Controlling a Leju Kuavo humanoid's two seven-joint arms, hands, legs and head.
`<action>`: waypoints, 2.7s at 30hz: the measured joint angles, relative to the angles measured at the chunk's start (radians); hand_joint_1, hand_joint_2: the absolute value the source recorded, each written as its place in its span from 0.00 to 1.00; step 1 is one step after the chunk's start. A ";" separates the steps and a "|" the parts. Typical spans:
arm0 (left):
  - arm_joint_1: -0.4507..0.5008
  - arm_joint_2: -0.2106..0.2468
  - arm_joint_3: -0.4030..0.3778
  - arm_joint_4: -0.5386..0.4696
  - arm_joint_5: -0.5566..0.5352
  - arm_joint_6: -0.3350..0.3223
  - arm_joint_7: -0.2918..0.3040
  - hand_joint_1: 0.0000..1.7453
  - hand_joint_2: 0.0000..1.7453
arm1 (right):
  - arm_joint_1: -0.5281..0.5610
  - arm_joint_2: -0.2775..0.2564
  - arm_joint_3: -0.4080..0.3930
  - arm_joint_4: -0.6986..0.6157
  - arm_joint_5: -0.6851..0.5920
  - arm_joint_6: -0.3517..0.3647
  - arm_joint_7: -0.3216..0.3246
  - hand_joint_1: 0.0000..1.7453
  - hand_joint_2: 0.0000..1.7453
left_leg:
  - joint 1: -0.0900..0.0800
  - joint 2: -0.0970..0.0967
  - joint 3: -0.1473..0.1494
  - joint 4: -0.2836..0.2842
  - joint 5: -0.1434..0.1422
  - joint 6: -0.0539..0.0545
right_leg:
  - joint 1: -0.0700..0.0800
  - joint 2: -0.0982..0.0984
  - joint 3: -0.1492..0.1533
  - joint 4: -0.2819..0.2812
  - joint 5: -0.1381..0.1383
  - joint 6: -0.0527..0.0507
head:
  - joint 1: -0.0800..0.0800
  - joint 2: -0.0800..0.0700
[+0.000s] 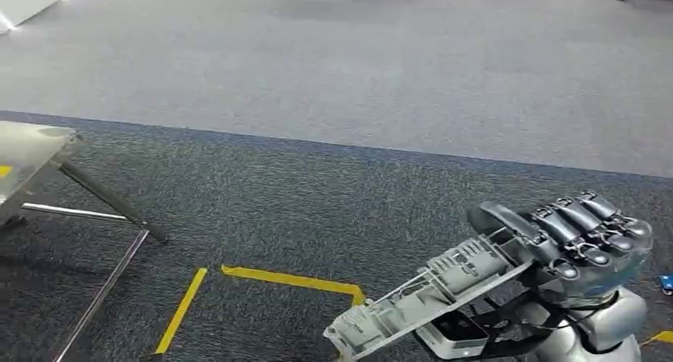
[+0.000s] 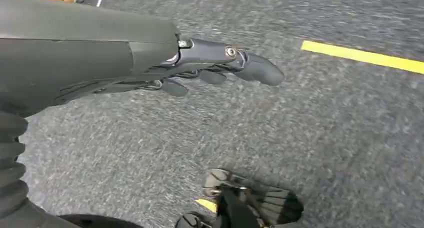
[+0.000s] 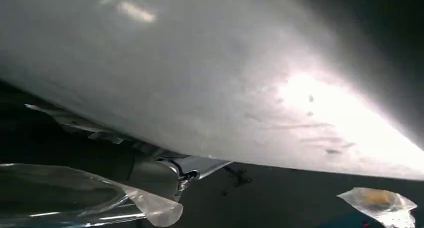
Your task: Take the parts from the cabinet and place them on the table.
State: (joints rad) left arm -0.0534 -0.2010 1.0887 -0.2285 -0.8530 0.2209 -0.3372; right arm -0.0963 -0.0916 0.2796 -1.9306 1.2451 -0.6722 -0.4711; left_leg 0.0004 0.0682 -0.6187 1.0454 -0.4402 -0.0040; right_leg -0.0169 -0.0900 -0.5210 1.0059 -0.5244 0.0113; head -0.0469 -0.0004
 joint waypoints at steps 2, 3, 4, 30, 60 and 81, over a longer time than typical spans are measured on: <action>-0.005 0.000 0.002 0.000 0.000 0.003 0.009 0.00 1.00 | -0.009 -0.003 0.005 0.005 -0.001 0.000 0.005 1.00 1.00 | -0.014 0.002 0.001 -0.011 -0.009 0.017 | 0.008 -0.020 -0.001 0.001 -0.006 0.011 | 0.002 0.000; -0.003 0.001 0.003 0.000 0.000 0.004 0.014 0.00 1.00 | -0.013 -0.003 0.008 0.008 -0.002 0.000 0.006 1.00 1.00 | -0.015 -0.009 -0.002 -0.012 -0.011 0.021 | 0.008 -0.030 0.003 -0.001 -0.008 0.015 | 0.000 0.000; 0.002 0.002 0.004 0.000 0.000 0.004 0.016 0.00 1.00 | -0.016 -0.003 0.014 0.011 -0.002 0.000 0.006 1.00 1.00 | -0.018 -0.021 -0.003 -0.013 -0.011 0.027 | 0.008 -0.042 0.009 -0.006 -0.009 0.020 | 0.000 0.000; 0.007 0.006 0.009 0.000 -0.046 -0.006 -0.001 0.00 1.00 | -0.020 -0.001 0.032 0.043 -0.037 0.000 -0.043 1.00 1.00 | 0.004 -0.067 -0.073 0.140 -0.031 0.001 | 0.006 0.012 0.003 0.000 -0.005 -0.008 | 0.000 0.000; 0.007 0.000 0.000 0.000 -0.077 0.023 0.003 0.00 1.00 | -0.010 0.007 0.034 0.051 -0.018 0.000 -0.042 1.00 1.00 | 0.003 -0.079 -0.125 0.267 -0.117 -0.005 | -0.001 0.034 -0.024 0.009 0.008 -0.006 | 0.003 0.000; -0.003 -0.006 0.002 0.000 -0.088 0.024 -0.011 0.00 1.00 | -0.048 0.022 0.056 0.133 -0.056 0.000 -0.038 1.00 1.00 | -0.006 -0.179 0.001 -0.008 -0.017 0.032 | -0.003 0.147 -0.042 0.016 0.009 0.025 | 0.014 0.000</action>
State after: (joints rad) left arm -0.0567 -0.2071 1.0903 -0.2285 -0.9407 0.2453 -0.3487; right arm -0.1441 -0.0698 0.3353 -1.7979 1.1888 -0.6725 -0.5093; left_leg -0.0052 -0.1106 -0.6178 1.0375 -0.4571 0.0277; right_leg -0.0200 0.0572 -0.5631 1.0216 -0.5153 0.0360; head -0.0332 -0.0004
